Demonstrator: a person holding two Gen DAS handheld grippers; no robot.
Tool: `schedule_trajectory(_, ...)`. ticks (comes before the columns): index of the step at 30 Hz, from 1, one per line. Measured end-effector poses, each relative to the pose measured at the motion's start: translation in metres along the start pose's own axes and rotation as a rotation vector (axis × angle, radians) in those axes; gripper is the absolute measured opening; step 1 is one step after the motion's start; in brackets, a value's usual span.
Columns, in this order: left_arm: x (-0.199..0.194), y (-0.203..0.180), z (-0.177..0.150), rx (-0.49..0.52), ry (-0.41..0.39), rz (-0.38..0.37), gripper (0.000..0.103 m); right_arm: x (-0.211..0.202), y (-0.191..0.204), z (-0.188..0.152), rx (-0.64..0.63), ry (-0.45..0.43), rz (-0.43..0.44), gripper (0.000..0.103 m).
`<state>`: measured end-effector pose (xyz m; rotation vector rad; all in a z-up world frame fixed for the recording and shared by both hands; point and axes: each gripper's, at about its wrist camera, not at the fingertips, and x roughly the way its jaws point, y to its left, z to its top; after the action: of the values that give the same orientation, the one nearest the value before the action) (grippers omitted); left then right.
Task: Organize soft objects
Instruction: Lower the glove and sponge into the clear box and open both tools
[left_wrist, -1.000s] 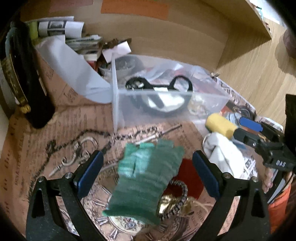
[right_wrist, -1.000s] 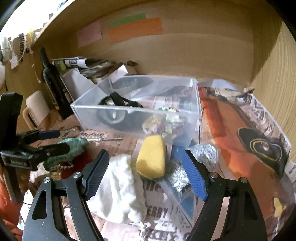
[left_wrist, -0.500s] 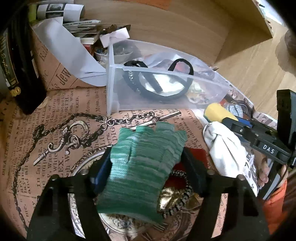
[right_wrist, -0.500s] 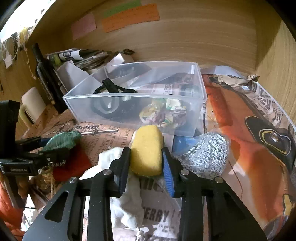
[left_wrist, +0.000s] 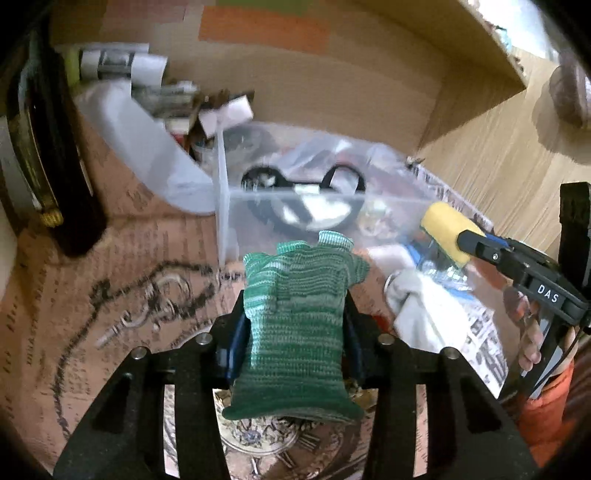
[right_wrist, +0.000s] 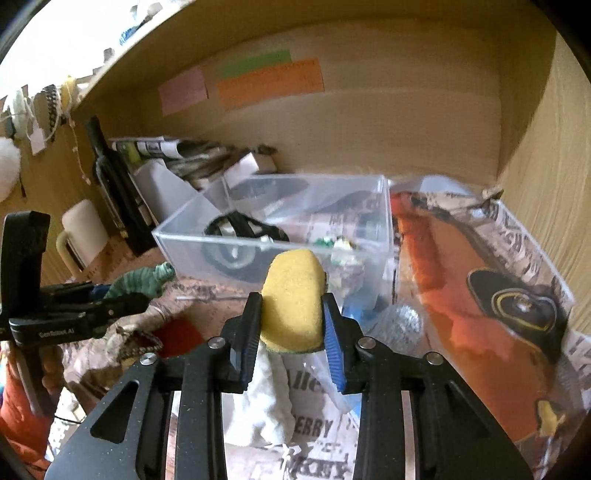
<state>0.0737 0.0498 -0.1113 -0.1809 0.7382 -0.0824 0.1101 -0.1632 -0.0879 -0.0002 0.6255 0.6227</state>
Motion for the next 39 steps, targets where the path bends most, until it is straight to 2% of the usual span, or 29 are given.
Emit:
schedule_trajectory(9, -0.026, -0.014, 0.04, 0.026, -0.138, 0.012, 0.045, -0.017, 0.006, 0.022, -0.023, -0.094, -0.005, 0.029)
schedule_trajectory(18, -0.026, -0.018, 0.078, 0.033, -0.208, 0.008, 0.045, -0.016, 0.008, 0.046, -0.043, -0.157, 0.003, 0.029)
schedule_trajectory(28, 0.008, -0.014, 0.109, 0.024, -0.184, 0.038, 0.045, 0.011, 0.009, 0.069, -0.057, -0.146, 0.013, 0.029)
schedule_trajectory(39, 0.06, -0.007, 0.126, 0.021, -0.087, 0.044, 0.045, 0.064, 0.002, 0.071, -0.053, -0.024, -0.007, 0.029)
